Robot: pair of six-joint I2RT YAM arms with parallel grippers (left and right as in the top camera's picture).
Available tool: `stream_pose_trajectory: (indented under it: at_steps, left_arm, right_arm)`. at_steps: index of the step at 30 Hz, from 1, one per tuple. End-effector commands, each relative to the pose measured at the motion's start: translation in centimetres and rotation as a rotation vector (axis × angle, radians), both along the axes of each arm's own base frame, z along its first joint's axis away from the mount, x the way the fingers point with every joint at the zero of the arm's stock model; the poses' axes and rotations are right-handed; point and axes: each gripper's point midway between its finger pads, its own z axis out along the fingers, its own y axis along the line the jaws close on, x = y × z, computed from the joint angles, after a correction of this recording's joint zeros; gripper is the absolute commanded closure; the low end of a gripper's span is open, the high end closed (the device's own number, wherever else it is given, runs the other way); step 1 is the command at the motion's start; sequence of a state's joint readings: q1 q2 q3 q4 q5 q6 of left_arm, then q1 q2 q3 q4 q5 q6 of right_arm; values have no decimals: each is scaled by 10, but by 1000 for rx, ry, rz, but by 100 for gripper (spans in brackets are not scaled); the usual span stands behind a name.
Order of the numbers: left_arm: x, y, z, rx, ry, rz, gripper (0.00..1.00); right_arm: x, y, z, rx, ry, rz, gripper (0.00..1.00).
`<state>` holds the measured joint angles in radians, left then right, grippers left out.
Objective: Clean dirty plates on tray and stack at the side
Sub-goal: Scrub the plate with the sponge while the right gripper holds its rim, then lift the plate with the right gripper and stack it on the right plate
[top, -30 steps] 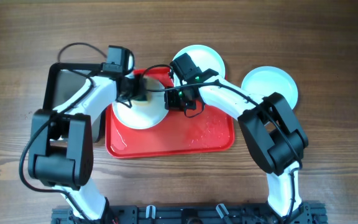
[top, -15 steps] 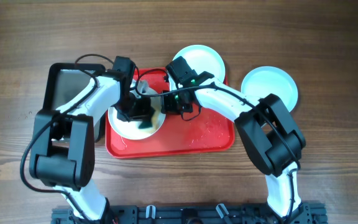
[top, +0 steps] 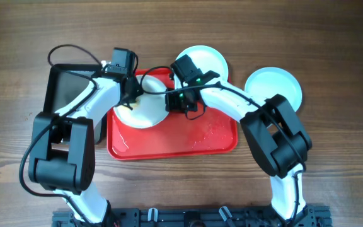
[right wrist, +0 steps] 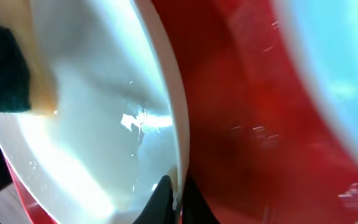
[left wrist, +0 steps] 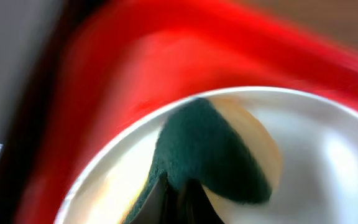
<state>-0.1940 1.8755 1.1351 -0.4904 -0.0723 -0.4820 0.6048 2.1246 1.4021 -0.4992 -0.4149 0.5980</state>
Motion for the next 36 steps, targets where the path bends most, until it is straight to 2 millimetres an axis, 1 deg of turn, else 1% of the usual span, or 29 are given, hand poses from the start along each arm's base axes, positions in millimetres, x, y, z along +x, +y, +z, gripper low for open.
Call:
stream_pose_trajectory:
  at_steps: [1,2,5,6,8,9,10,12,13,14,15,17,18,19,20,22,23,26,28,30,32,34,35,36]
  left_arm:
    - [-7,-91,5,-390,-25,-412,96]
    - [-10,-103,12,-446,-40,-473,96]
    - [-24,-119,19,-537,-24,-568,96]
    - [-25,-117,18,-540,-15,-565,96]
    - [-24,-107,18,-540,-7,-535,96]
    - [-20,-100,18,-540,-9,-501,96]
    - [-12,-86,20,-538,-13,-433,96]
    - [5,-53,26,-518,-26,-277,96]
    - [13,-34,33,-512,-43,-212,96]
    - [18,-23,38,-512,-55,-180,96]
    - [25,-6,48,-510,-78,-137,96]
    - [33,24,68,-501,-125,-75,96]
    - [34,33,74,-497,-145,-59,96]
    - [34,37,77,-495,-155,-51,96]
    - [34,40,79,-493,-158,-46,96]
    - [30,38,77,-495,-141,-48,96]
    - [24,38,69,-464,-100,-34,96]
    - [11,40,54,-347,-25,-13,96]
    - [5,41,47,-266,10,-12,96]
    - [0,42,42,-182,32,-8,96]
    - [-2,46,40,-111,43,39,96]
    - [-2,47,39,-58,40,61,96]
    - [-1,44,40,-44,36,58,96]
    - [-1,43,40,-42,35,64,96]
  right_arm:
    - [-9,2,-8,-13,7,50,96]
    - [-9,2,-8,-13,7,50,96]
    - [-9,2,-8,-13,6,54,96]
    - [-10,3,-7,-5,10,60,96]
    - [-13,6,-5,18,16,86,96]
    - [-15,8,-4,32,19,100,96]
    - [-18,10,-3,46,26,115,96]
    - [-20,9,1,56,36,124,96]
    - [-20,7,3,54,37,120,96]
    - [-20,5,6,51,39,115,96]
    - [-19,0,9,38,40,105,96]
    - [-16,-16,15,-32,21,76,96]
    - [-14,-24,19,-73,0,63,96]
    - [-13,-29,24,-98,-21,55,96]
    - [-10,-35,33,-127,-52,45,96]
    - [-3,-46,52,-173,-129,37,96]
    - [5,-61,79,-226,-222,2,96]
    - [19,-88,127,-310,-388,-81,96]
    - [25,-107,154,-370,-482,-140,96]
    - [29,-123,173,-430,-551,-185,96]
    - [30,-139,185,-524,-613,-226,96]
    - [29,-152,191,-645,-665,-247,96]
    - [26,-157,194,-719,-697,-248,96]
    - [24,-158,197,-753,-718,-245,96]
